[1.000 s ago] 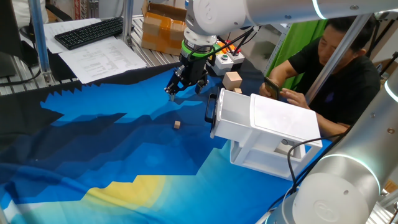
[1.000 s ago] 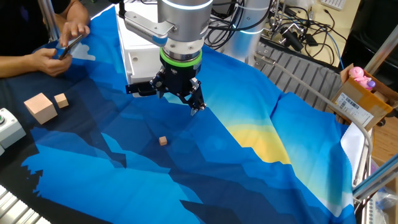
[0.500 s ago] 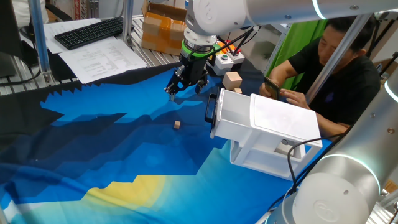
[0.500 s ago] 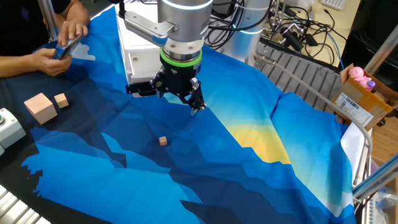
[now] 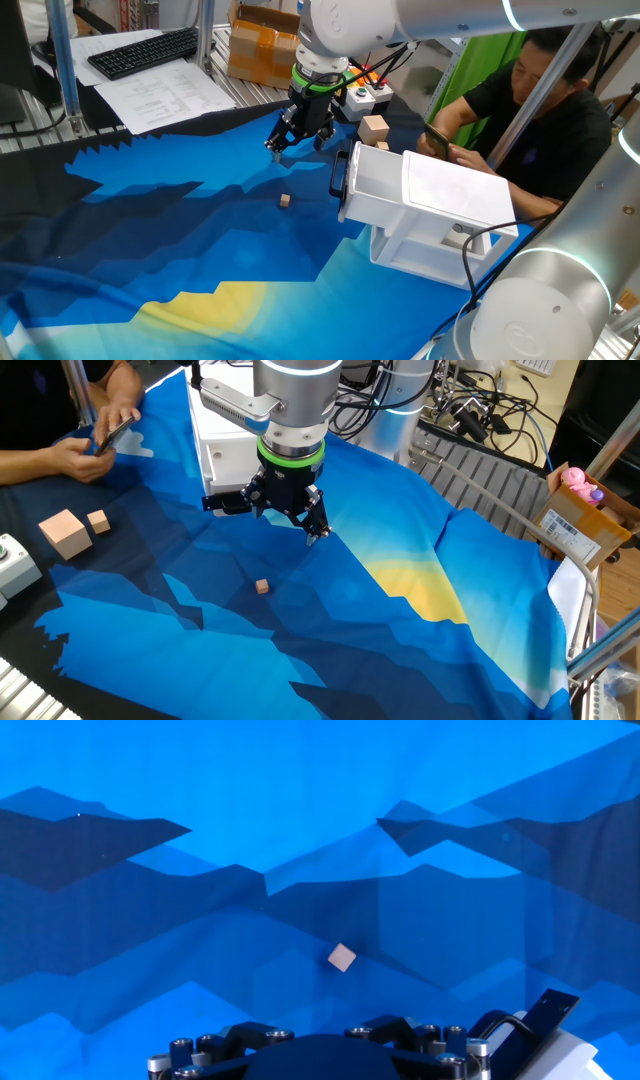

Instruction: Put things in the drawer

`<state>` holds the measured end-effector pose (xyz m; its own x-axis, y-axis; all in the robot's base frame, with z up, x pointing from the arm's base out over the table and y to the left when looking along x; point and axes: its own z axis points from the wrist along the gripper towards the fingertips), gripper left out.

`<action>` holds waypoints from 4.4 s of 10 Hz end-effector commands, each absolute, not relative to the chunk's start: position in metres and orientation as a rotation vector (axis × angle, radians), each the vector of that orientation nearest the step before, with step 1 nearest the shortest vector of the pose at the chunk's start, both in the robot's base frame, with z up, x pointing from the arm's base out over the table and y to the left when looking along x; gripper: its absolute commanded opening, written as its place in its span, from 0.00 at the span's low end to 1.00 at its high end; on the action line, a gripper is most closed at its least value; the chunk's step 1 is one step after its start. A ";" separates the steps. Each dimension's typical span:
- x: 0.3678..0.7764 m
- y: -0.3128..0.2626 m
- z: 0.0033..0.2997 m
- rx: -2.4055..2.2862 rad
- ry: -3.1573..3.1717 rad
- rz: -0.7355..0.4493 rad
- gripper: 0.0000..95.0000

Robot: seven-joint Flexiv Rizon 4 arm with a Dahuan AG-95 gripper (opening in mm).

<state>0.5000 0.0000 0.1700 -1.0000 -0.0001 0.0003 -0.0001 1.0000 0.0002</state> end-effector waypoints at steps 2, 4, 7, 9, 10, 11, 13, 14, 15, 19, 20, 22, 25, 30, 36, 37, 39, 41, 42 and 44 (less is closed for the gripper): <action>0.497 0.003 0.170 -0.079 -3.246 -0.200 0.00; 0.493 0.007 0.168 -0.084 -3.247 -0.196 0.00; 0.490 0.010 0.167 -0.095 -3.248 -0.192 0.00; 0.490 0.010 0.167 -0.088 -3.249 -0.165 0.00; 0.491 0.010 0.167 -0.070 -3.252 -0.119 0.00; 0.492 0.010 0.167 -0.054 -3.254 -0.061 0.00; 0.496 0.010 0.166 -0.039 -3.251 -0.010 0.20; 0.498 0.008 0.165 -0.076 -3.250 -0.007 0.60; 0.501 0.007 0.163 -0.071 -3.250 0.000 0.60; 0.511 0.000 0.141 -0.086 -3.230 0.044 0.60; 0.511 0.000 0.131 -0.095 -3.224 0.074 0.60; 0.514 -0.003 0.116 -0.111 -3.216 0.103 0.60; 0.525 -0.013 0.095 -0.117 -3.190 0.091 0.60; 0.525 -0.011 0.056 -0.136 -3.170 0.101 0.60; 0.525 -0.014 0.018 -0.144 -3.169 0.113 0.60; 0.527 -0.016 0.015 -0.136 -3.170 0.121 0.60; 0.528 -0.019 0.011 -0.125 -3.165 0.135 0.60; 0.528 -0.019 0.010 -0.089 -3.138 0.201 0.60; 0.528 -0.019 0.010 -0.090 -3.134 0.199 0.60; 0.527 -0.018 0.008 -0.083 -3.100 0.186 0.60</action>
<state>0.5249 -0.0186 0.0080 -0.9982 0.0545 0.0248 0.0509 0.9907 -0.1261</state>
